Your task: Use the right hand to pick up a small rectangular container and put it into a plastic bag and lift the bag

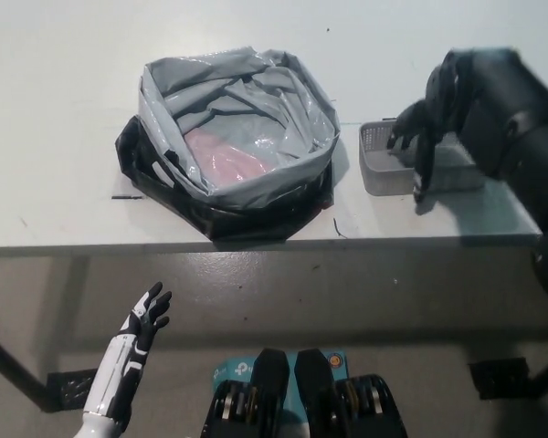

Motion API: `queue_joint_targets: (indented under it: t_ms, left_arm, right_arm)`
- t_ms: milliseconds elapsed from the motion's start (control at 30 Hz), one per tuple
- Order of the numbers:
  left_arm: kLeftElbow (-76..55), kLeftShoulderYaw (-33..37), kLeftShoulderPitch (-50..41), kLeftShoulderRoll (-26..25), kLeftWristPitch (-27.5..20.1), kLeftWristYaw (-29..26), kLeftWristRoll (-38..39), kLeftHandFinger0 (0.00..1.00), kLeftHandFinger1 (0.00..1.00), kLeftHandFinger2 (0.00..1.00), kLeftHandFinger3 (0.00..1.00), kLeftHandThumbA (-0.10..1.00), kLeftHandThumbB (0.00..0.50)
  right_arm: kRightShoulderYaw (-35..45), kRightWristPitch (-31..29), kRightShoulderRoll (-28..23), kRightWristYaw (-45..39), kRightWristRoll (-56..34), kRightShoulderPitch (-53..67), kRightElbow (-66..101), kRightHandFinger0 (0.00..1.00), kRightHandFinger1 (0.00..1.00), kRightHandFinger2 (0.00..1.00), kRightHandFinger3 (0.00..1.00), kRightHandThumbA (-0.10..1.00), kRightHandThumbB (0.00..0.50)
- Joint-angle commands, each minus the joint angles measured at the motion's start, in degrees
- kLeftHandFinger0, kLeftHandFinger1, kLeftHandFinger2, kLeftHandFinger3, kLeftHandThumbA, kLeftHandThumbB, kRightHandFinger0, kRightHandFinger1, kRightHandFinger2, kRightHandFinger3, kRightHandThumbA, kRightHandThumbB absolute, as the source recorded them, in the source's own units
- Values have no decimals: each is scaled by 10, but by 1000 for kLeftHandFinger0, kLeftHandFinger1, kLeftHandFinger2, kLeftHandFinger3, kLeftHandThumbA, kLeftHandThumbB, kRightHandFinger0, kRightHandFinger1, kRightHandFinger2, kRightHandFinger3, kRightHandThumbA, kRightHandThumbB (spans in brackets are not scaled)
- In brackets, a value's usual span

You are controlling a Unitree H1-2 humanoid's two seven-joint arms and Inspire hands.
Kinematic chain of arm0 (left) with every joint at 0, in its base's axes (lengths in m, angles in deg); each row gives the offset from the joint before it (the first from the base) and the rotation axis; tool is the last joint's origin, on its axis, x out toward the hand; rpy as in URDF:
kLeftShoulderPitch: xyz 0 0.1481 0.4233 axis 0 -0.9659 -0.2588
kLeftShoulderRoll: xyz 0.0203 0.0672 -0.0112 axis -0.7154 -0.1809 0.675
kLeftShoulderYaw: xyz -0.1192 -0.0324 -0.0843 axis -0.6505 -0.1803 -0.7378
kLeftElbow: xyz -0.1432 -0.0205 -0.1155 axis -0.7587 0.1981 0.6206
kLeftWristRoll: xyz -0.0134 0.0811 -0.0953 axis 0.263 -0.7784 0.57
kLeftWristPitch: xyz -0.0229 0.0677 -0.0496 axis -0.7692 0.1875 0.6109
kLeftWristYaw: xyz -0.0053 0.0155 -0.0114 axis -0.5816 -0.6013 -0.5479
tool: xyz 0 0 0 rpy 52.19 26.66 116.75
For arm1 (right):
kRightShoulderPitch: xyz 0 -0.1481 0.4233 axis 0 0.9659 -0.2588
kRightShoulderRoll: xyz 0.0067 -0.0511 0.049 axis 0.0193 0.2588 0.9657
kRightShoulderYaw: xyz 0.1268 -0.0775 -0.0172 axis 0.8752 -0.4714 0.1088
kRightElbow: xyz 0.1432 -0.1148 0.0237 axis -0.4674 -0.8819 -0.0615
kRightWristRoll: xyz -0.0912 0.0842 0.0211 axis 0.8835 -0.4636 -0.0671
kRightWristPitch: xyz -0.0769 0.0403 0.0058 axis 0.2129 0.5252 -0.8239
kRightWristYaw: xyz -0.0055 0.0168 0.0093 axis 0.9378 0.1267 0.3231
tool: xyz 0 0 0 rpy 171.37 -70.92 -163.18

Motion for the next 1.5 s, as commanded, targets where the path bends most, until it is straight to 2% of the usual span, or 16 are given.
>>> queue_joint_targets:
  t_ms: [0, 400, 500, 533, 567, 633, 800, 833, 900, 1033, 1100, 1133, 1233, 1367, 1433, 1467]
  left_arm:
    - [-21, 0, 6, -7, -24, 7, 0, 1000, 1000, 1000, 1000, 977, 135]
    - [-28, -1, 11, -9, -17, 9, 0, 1000, 1000, 1000, 1000, 974, 132]
    - [-31, 0, 11, -8, -13, 10, -1, 1000, 1000, 1000, 1000, 977, 130]
    - [-29, -1, 12, -10, -14, 12, 2, 1000, 1000, 1000, 1000, 982, 135]
    - [-25, -1, 16, -10, -16, 13, 2, 1000, 1000, 1000, 1000, 984, 136]
    - [-25, -2, 19, -11, -17, 12, 1, 1000, 1000, 1000, 1000, 992, 133]
    - [-26, -3, 26, -11, -12, 10, 0, 1000, 1000, 1000, 1000, 992, 126]
    - [-25, -3, 27, -11, -12, 9, -2, 1000, 1000, 1000, 1000, 992, 125]
    - [-23, -4, 28, -11, -12, 13, 6, 1000, 1000, 1000, 1000, 984, 130]
    - [-24, -3, 28, -10, -7, 14, 9, 1000, 1000, 1000, 1000, 981, 135]
    - [-23, -3, 29, -10, -7, 16, 11, 1000, 1000, 1000, 1000, 978, 129]
    - [-21, -3, 30, -10, -11, 16, 8, 1000, 1000, 1000, 1000, 978, 118]
    - [-20, -3, 33, -11, -9, 17, 7, 1000, 1000, 1000, 1000, 977, 113]
    - [-20, -2, 36, -13, -12, 20, 7, 1000, 1000, 1000, 1000, 973, 97]
    - [-18, -2, 37, -13, -13, 20, 5, 1000, 1000, 1000, 1000, 975, 94]
    - [-20, -2, 37, -14, -10, 21, 5, 1000, 1000, 1000, 1000, 979, 95]
  right_arm:
    - [8, -11, 1, 102, 25, -10, -1, 1000, 1000, 1000, 1000, 926, 500]
    - [14, -27, 14, 220, 39, 11, -17, 1000, 1000, 1000, 1000, 790, 500]
    - [16, -19, 12, 274, 47, 26, -10, 1000, 1000, 1000, 1000, 519, 461]
    - [26, -35, 8, 340, 44, 42, -10, 778, 559, 690, 948, -41, 212]
    - [27, -52, 3, 399, 49, 54, -8, 343, 422, 563, 776, -98, 253]
    - [28, -63, -1, 420, 50, 59, -9, 59, 198, 343, 505, -100, 194]
    - [82, -73, -9, 405, 2, 61, -18, 0, 86, 336, 311, -100, 176]
    - [93, -71, -10, 399, -4, 59, -19, 0, 100, 420, 357, -100, 181]
    - [115, -75, -16, 392, -16, 60, -18, 82, 378, 784, 551, -100, 144]
    - [138, -65, -20, 384, -15, 57, -24, 289, 507, 715, 651, -100, 148]
    - [150, -62, -23, 382, -18, 55, -26, 211, 421, 551, 531, -100, 153]
    - [164, -62, -28, 376, -30, 56, -24, 151, 355, 494, 601, -100, 155]
    - [203, -44, -38, 354, -57, 53, -22, 61, 289, 419, 413, -100, 175]
    - [247, -9, -42, 330, -89, 44, -27, 30, 277, 442, 557, -100, 193]
    - [274, 7, -45, 319, -105, 38, -29, 1, 169, 416, 431, -100, 197]
    - [300, 30, -48, 311, -125, 31, -31, 0, 267, 563, 631, -81, 204]
